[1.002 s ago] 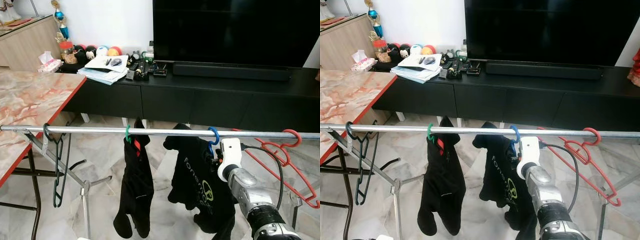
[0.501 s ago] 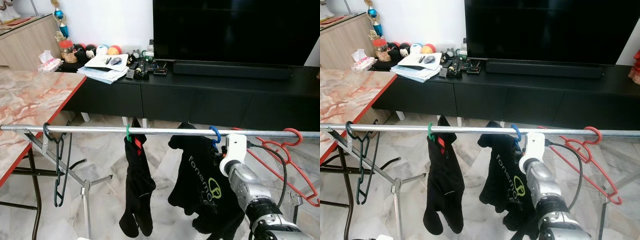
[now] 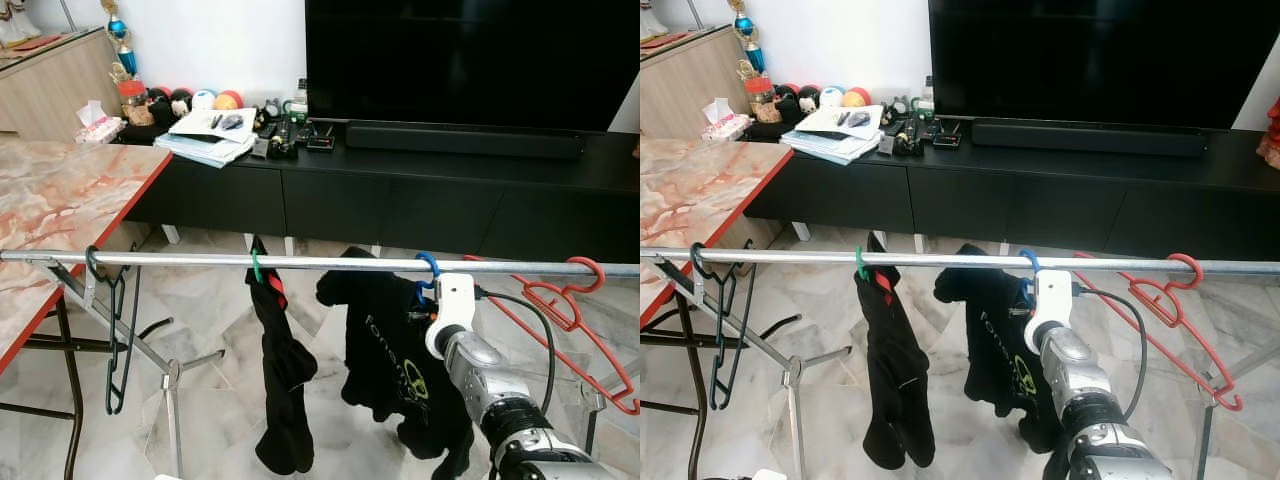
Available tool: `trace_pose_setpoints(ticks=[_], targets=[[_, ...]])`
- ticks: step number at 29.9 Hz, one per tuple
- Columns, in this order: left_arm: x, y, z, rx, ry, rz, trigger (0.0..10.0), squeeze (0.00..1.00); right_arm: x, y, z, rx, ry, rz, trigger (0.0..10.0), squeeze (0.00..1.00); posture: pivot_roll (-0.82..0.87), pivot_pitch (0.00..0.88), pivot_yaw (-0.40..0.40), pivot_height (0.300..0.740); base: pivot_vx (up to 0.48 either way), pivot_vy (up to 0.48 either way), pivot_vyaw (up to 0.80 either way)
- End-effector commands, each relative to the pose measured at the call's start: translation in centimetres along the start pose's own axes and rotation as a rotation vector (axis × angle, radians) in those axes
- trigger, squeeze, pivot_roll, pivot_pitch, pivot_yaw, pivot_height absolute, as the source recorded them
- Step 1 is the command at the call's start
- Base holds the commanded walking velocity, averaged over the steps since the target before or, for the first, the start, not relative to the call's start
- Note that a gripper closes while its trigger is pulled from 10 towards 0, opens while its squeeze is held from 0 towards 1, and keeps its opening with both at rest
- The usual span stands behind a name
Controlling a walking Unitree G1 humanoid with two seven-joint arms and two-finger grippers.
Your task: Hang hanger
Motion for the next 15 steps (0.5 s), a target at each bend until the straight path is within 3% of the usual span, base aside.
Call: trace_pose_setpoints(ticks=[1,15], targets=[[-0.5,-0.7,0.1,-0.026,0.012,-0.003,10.0,0.00,-0.4,-0.6,-0.1,-0.027,0.017,0.001,0.0,0.00,0.08,0.053,0.049,0.740,0.000,0.000,0.00],[-0.6,-0.7,0.1,-0.028,0.012,-0.004,10.0,0.00,-0.7,-1.7,0.0,-0.057,0.015,-0.001,0.0,0.00,0.08,0.053,0.051,0.740,0.000,0.000,0.00]])
Point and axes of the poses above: a point about 5 cm out from each wrist's last joint towards the gripper, its own z axis pointing back from the gripper into the wrist, its own y axis along the axis of the wrist's last joint, x = y × z, the point moved 6 cm from there along -z, pointing out of the wrist towards the gripper, and after that the axes turned 12 degrees about z, right-handed, at the moved point
